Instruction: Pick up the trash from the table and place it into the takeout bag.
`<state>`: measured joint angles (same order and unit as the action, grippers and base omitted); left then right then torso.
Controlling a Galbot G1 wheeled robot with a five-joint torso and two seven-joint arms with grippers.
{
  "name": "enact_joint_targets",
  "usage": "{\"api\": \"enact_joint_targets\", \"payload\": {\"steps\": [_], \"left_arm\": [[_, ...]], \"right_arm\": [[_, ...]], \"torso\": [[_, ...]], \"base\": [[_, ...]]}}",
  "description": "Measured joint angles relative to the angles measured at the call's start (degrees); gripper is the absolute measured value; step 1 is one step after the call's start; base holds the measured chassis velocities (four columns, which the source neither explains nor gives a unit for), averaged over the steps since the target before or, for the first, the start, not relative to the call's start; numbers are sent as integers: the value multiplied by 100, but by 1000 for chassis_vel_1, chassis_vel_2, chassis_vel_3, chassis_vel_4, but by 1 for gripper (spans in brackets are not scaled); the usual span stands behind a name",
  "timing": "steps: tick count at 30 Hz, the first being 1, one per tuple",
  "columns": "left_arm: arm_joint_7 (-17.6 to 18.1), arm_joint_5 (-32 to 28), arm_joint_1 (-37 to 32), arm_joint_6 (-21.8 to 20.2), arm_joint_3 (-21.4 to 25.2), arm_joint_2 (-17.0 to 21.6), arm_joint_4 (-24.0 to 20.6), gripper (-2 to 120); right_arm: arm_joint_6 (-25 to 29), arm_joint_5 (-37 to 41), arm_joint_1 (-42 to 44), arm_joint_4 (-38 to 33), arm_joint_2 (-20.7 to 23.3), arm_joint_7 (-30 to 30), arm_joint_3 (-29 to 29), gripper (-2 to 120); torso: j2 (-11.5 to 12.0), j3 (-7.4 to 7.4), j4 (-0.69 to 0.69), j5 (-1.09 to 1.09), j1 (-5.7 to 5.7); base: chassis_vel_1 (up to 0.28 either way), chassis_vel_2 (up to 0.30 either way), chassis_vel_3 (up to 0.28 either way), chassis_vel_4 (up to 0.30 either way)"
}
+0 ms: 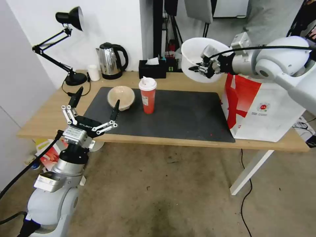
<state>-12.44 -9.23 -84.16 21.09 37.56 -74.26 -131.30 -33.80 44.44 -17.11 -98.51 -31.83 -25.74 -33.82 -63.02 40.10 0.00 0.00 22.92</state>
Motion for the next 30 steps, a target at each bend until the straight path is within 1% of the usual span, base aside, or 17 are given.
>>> {"api": "enact_joint_targets", "payload": {"steps": [19,30], "left_arm": [[-16,42,-36,106,-21,-6,23,100],[-28,59,-30,141,-52,-5,68,100]], "right_arm": [[39,102,-322,314,214,-102,209,0],[204,-9,-385,629,306,-192,234,0]], "torso": [[0,0,0,0,0],[0,0,0,0,0]], "base": [[0,0,0,0],[0,0,0,0]]}}
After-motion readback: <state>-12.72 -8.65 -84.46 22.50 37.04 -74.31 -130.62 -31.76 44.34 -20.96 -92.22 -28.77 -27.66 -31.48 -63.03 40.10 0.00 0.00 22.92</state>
